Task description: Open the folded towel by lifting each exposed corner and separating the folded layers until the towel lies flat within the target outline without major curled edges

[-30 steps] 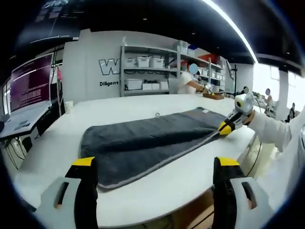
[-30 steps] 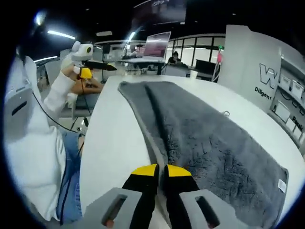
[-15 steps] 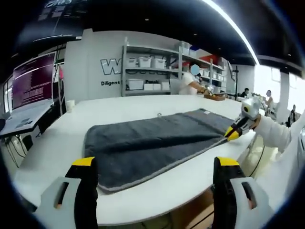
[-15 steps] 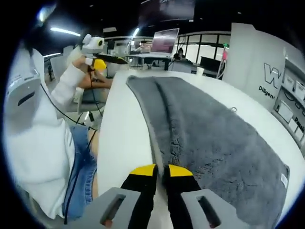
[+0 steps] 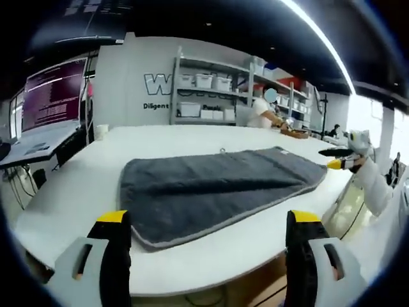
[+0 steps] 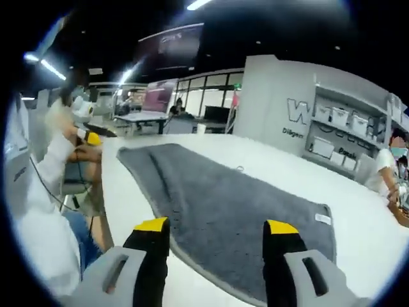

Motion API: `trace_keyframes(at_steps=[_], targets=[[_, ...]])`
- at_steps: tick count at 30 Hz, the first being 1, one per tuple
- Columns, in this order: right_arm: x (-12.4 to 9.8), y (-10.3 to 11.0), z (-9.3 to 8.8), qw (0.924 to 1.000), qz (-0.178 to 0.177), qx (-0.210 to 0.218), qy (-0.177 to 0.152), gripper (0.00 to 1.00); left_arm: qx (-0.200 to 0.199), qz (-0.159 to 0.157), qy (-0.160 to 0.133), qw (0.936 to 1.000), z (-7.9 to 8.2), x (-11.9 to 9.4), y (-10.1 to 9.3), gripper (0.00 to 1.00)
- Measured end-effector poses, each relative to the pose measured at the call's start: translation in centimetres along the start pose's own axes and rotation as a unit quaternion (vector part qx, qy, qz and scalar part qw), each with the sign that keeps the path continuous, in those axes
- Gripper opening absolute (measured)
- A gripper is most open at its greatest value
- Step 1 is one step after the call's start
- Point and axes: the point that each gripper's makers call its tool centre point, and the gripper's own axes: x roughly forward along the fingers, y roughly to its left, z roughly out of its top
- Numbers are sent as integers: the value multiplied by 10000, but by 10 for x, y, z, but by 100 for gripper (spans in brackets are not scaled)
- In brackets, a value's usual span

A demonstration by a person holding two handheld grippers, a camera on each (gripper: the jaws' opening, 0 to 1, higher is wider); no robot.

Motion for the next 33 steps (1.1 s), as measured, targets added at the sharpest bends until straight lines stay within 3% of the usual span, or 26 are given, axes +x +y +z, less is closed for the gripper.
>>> trace_keyframes(at_steps=[4, 10, 14, 19, 21, 24, 31, 33], targets=[[-18, -18, -10, 9988, -451, 172, 58, 76, -136, 96, 65, 9998, -7, 2, 10, 100], [-32, -26, -25, 9967, -711, 351, 181, 87, -305, 277, 237, 9989, -20, 7, 26, 100], [-40, -32, -34, 9935, -961, 576, 194, 100, -546, 357, 189, 9977, -26, 13, 37, 99], [-47, -35, -39, 9918, -1055, 689, 210, 99, -814, 560, 145, 9950, -30, 21, 53, 94], [-50, -38, -39, 9905, -1142, 736, 188, 99, -842, 697, 77, 9940, -31, 25, 61, 88], [-53, -41, -39, 9897, -1199, 763, 178, 99, -873, 907, 29, 9920, -34, 29, 74, 70], [-55, -43, -40, 9888, -1265, 763, 221, 99, -677, 1337, 274, 9883, -47, 38, 94, 27], [-55, -43, -41, 9886, -1273, 779, 222, 99, -620, 1478, 309, 9866, -48, 37, 98, 22]])
